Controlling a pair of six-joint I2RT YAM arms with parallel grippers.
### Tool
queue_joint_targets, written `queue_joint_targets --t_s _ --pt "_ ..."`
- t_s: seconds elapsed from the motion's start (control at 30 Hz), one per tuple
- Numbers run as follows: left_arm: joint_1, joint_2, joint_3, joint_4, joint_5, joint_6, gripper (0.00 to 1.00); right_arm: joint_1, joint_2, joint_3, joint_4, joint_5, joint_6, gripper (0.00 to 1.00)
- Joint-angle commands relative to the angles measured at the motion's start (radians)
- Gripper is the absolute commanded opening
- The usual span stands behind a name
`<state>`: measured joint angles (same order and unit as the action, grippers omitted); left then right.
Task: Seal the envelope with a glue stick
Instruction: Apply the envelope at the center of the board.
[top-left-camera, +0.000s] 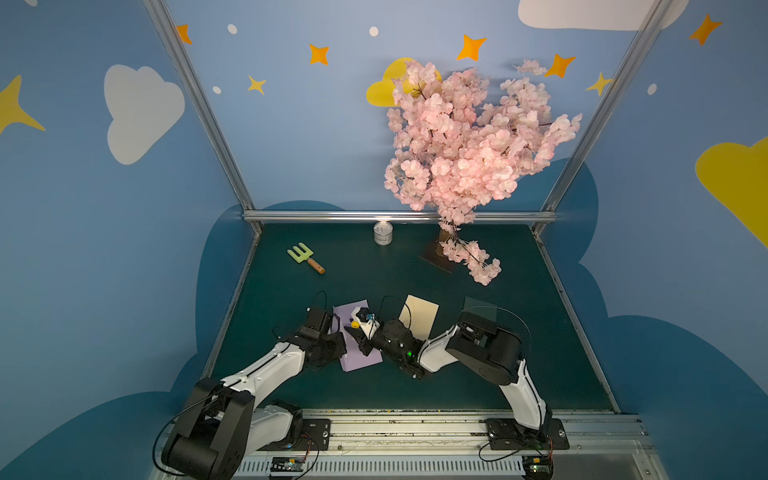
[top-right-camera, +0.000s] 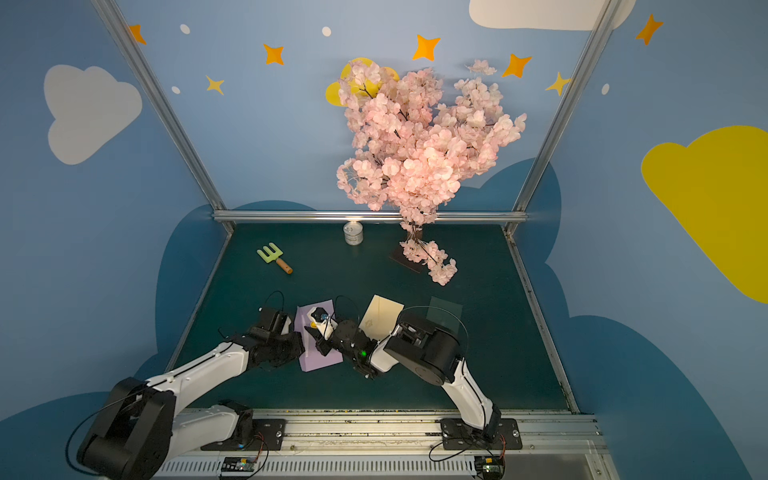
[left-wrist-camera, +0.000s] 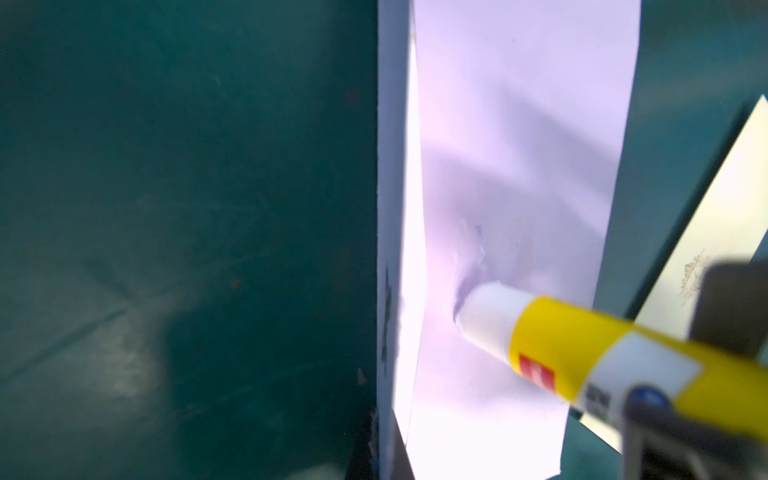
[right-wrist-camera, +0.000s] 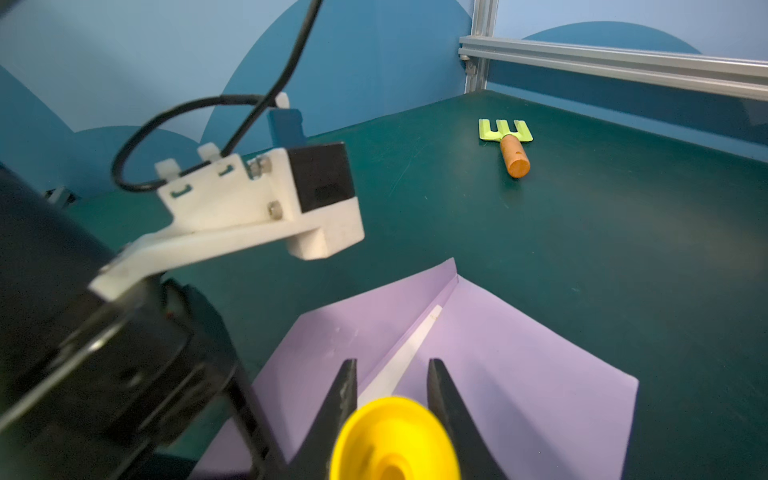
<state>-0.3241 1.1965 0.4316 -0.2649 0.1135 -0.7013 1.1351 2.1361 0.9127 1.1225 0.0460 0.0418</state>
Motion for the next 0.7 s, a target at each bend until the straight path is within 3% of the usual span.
queue_joint_targets --t_s 0.0,0.2,0.4,0.67 --pt "-0.004 0.003 -0.019 0.007 -0.02 -0.01 0.03 0.037 -0.066 -0.043 -0.094 0.016 0.024 0.0" --pt "-0.007 -0.004 -0.03 0.025 -0.003 -0.007 0.03 0.058 -0.049 -0.024 -0.116 0.045 0.058 0.0" --pt "-0.01 -0.017 -0.046 0.024 -0.003 -0.009 0.03 0.035 0.023 0.052 -0.127 0.167 0.054 0.0" --pt "-0.009 -0.034 -0.065 0.025 0.002 -0.018 0.03 -0.009 0.103 0.161 -0.177 0.168 0.076 0.0"
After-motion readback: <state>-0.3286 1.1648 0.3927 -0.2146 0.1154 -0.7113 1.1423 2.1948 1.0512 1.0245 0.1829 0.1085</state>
